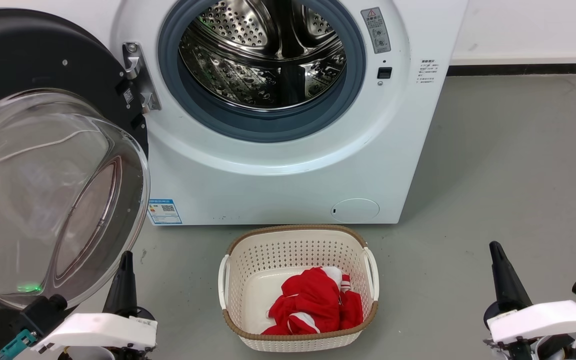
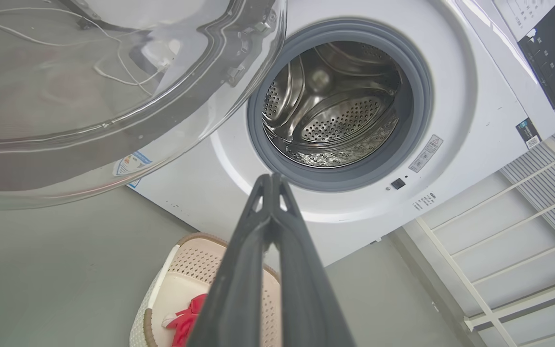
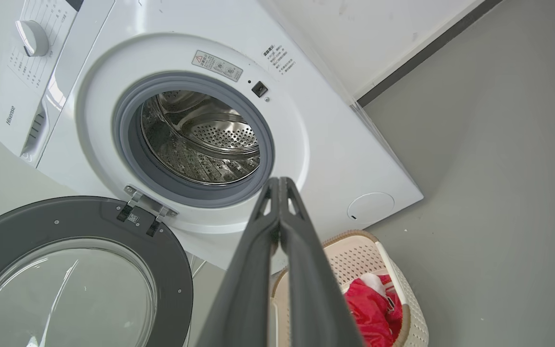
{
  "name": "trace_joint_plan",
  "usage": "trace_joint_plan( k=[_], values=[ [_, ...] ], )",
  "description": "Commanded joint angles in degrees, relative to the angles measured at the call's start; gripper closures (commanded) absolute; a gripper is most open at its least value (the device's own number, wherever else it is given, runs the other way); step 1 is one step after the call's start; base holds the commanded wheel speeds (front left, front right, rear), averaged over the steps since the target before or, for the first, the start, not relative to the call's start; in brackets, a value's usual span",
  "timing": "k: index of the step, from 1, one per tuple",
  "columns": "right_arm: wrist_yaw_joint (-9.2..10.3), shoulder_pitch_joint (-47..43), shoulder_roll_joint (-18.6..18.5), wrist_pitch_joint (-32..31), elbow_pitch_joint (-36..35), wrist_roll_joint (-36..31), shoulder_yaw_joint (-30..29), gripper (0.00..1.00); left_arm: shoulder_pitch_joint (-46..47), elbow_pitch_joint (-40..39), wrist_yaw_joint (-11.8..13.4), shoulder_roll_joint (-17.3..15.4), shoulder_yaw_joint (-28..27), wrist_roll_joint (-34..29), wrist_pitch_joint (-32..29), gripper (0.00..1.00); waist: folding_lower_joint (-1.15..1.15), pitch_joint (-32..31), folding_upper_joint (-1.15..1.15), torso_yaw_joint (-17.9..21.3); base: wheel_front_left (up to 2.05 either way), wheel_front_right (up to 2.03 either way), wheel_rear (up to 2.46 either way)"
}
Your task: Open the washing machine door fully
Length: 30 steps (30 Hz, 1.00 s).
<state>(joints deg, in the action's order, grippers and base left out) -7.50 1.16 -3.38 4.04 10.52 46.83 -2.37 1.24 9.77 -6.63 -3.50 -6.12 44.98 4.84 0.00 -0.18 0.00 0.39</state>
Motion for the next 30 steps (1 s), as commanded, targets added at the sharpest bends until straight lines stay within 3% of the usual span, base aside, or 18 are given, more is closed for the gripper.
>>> trace_joint_plan(
  k=[1, 30],
  values=[
    [0.0, 1.43, -0.39, -0.14, -0.47, 1.57, -0.18, 1.0, 1.46, -0.36, -0.33, -0.19, -0.15, 1.51, -0.34, 1.0, 0.0, 0.0, 0.0, -0.01, 0.0, 0.0, 0.0],
    [0.01, 3.2, -0.43, -4.39, 1.24, 21.32, -1.47, 1.0, 3.34, 1.69, -0.59, 0.16, -0.34, 21.6, -5.27, 1.0, 0.0, 0.13, 0.0, -0.14, 0.0, 0.0, 0.0]
  ],
)
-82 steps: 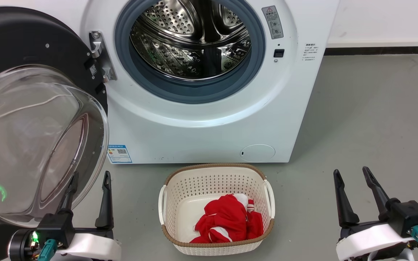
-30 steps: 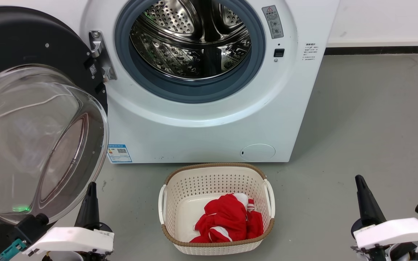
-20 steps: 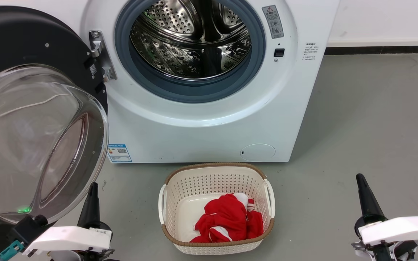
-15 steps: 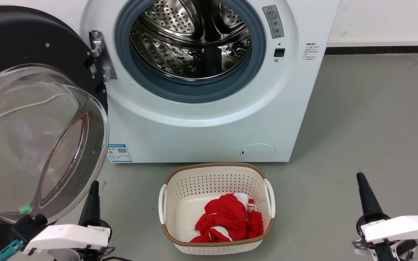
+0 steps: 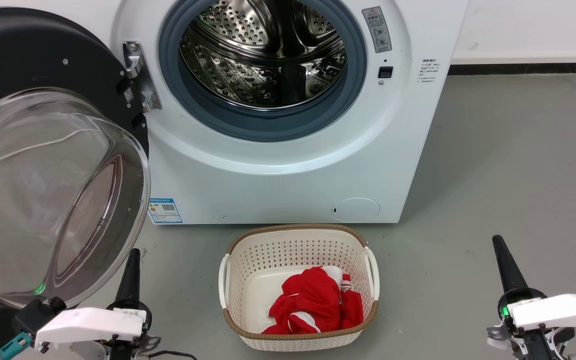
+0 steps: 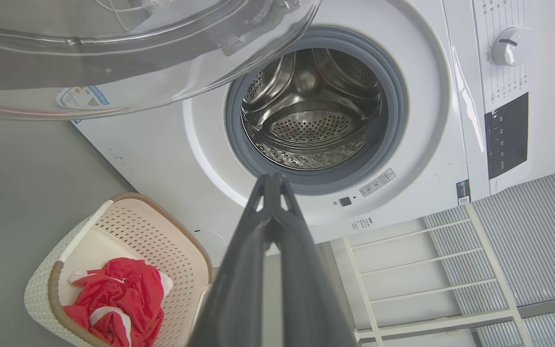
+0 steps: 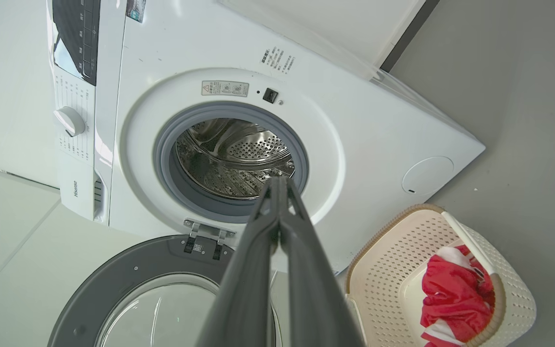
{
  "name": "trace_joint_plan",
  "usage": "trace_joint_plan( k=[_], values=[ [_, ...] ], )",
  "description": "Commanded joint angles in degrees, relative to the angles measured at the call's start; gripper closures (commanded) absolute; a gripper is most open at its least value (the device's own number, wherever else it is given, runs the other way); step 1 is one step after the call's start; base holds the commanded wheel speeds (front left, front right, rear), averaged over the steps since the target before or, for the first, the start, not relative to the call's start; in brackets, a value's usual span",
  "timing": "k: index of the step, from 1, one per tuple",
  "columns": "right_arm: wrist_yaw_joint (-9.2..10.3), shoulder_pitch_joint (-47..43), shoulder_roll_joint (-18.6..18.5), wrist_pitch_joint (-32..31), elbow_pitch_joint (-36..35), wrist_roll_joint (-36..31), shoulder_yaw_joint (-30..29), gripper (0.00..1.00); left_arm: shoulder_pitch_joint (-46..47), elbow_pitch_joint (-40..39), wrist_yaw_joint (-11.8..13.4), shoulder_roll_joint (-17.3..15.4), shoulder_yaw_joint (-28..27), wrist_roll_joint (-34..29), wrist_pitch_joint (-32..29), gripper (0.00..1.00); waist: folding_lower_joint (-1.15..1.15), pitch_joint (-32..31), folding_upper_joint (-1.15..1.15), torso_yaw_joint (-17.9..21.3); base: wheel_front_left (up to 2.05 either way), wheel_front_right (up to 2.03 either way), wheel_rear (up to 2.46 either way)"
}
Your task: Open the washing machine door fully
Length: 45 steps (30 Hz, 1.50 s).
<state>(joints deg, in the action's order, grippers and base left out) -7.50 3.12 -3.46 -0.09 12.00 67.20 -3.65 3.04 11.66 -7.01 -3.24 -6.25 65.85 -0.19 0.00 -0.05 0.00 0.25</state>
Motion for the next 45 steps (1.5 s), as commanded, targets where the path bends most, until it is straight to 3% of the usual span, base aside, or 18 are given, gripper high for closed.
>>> trace_joint_plan(
  k=[1, 45],
  values=[
    [0.01, 1.26, -0.35, -0.42, -0.19, 1.48, -0.22, 1.0, 1.58, -0.16, -0.22, -0.1, -0.22, 1.32, -0.34, 1.0, 0.0, 0.01, 0.0, -0.01, 0.0, 0.0, 0.0],
    [0.02, 3.05, -0.06, -5.38, 1.82, 23.25, -1.98, 1.0, 3.31, 2.23, -0.54, 0.35, -0.38, 23.87, -5.83, 1.0, 0.0, 0.2, 0.0, -0.22, 0.0, 0.0, 0.0]
  ],
)
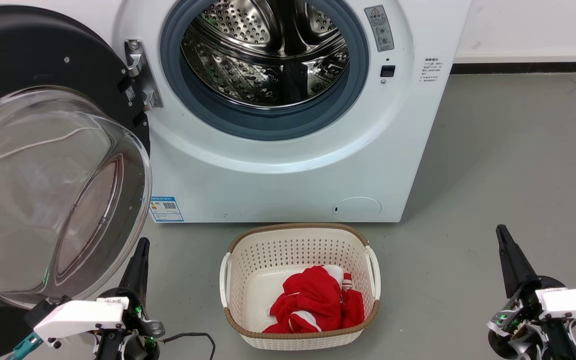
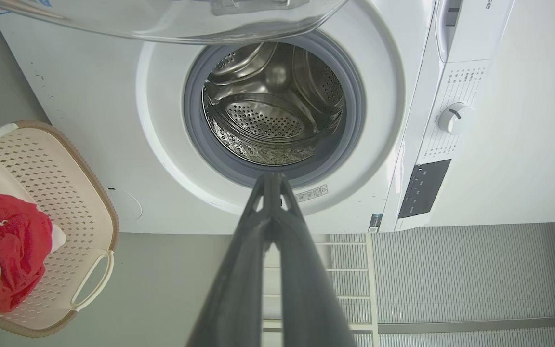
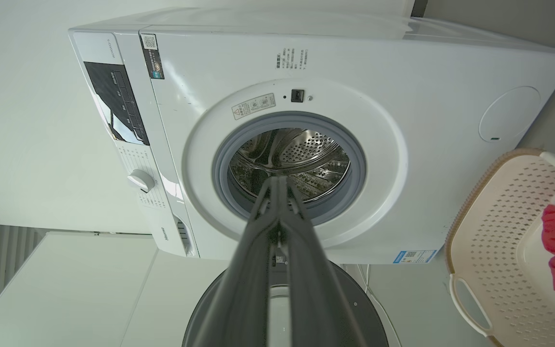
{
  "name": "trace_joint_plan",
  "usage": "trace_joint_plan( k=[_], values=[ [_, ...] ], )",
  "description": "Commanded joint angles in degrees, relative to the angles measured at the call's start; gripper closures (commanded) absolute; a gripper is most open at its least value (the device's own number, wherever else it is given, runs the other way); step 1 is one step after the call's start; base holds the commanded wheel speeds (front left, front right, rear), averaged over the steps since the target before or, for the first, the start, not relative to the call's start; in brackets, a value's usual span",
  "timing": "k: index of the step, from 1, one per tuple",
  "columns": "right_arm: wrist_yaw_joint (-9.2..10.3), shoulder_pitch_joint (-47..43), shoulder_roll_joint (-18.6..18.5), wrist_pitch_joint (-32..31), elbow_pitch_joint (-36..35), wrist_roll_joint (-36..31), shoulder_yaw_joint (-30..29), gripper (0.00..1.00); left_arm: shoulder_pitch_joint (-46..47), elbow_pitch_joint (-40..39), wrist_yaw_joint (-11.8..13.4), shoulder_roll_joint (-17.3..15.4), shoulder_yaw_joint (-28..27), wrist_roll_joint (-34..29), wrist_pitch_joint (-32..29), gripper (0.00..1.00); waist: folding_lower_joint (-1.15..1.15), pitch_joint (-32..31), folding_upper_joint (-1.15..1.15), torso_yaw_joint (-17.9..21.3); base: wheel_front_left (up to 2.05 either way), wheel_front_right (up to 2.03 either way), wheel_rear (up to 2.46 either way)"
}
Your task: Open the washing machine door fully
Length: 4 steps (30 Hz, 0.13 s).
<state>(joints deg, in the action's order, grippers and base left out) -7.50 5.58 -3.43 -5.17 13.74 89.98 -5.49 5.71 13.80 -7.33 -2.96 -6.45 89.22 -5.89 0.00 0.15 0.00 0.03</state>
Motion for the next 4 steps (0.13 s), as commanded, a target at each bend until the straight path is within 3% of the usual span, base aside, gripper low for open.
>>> trace_joint_plan(
  k=[1, 4],
  values=[
    [0.02, 0.66, -0.08, -0.45, 0.12, 0.88, -0.17, 1.0, 0.62, 0.14, -0.23, 0.08, -0.17, 0.95, -0.26, 1.0, 0.0, 0.0, 0.0, 0.0, 0.0, 0.0, 0.0],
    [0.02, 0.78, -0.05, -0.61, 0.24, 2.07, -0.27, 1.0, 0.69, 0.27, -0.25, 0.11, -0.19, 2.09, -0.56, 1.0, 0.0, 0.01, 0.0, -0.02, 0.0, 0.0, 0.0]
  ],
)
